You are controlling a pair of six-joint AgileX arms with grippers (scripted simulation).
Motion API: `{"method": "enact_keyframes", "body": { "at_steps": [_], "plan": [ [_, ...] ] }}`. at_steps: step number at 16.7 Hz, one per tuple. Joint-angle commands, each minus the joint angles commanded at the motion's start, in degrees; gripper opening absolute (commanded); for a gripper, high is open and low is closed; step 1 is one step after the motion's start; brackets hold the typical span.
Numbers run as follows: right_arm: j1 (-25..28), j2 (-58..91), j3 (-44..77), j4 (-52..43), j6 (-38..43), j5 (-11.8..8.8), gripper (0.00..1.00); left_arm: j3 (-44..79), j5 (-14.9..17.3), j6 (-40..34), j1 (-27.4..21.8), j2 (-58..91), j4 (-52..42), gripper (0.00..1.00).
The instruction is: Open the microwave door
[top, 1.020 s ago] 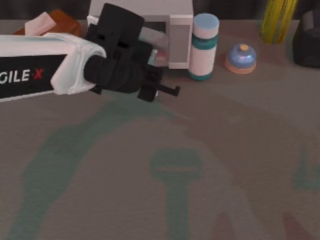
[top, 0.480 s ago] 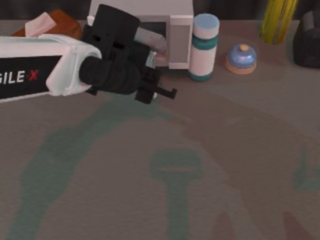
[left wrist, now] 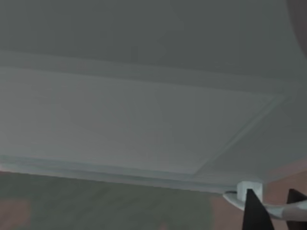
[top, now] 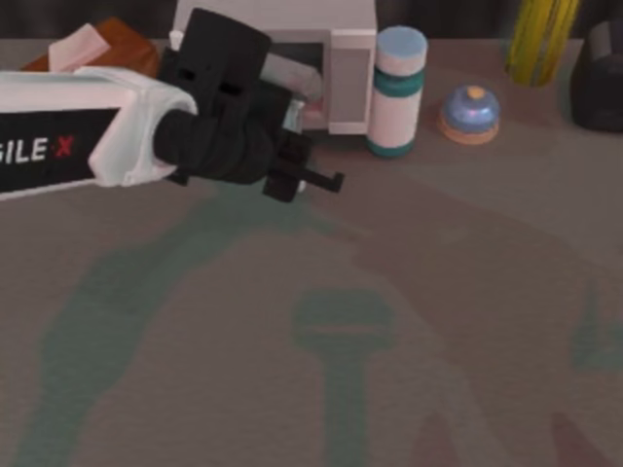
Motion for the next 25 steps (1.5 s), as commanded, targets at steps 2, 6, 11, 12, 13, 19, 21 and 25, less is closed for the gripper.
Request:
{"method": "enact_keyframes", "body": {
  "at_steps": [2,6,11,12,13,19,21,25],
  "plan": [
    [0.0,0.0,0.0,0.0,0.0,0.0,1.00,0.0,0.0,0.0,0.0,0.0,0.0,0.00],
    [0.0,0.0,0.0,0.0,0.0,0.0,1.00,0.0,0.0,0.0,0.0,0.0,0.0,0.00],
    [0.0,0.0,0.0,0.0,0.0,0.0,1.00,0.0,0.0,0.0,0.0,0.0,0.0,0.00],
    [0.0,0.0,0.0,0.0,0.0,0.0,1.00,0.1,0.5,-0.3,-0.5,0.1,0.0,0.00],
    [0.0,0.0,0.0,0.0,0.0,0.0,1.00,0.0,0.6,-0.2,-0.4,0.0,0.0,0.00],
    [0.0,0.0,0.0,0.0,0.0,0.0,1.00,-1.6,2.6,2.9,1.1,-1.3,0.2,0.00],
    [0.0,0.0,0.0,0.0,0.0,0.0,1.00,-1.9,3.1,3.6,1.4,-1.5,0.2,0.00],
    [0.0,0.0,0.0,0.0,0.0,0.0,1.00,-1.9,3.1,3.6,1.4,-1.5,0.2,0.00]
  ]
}}
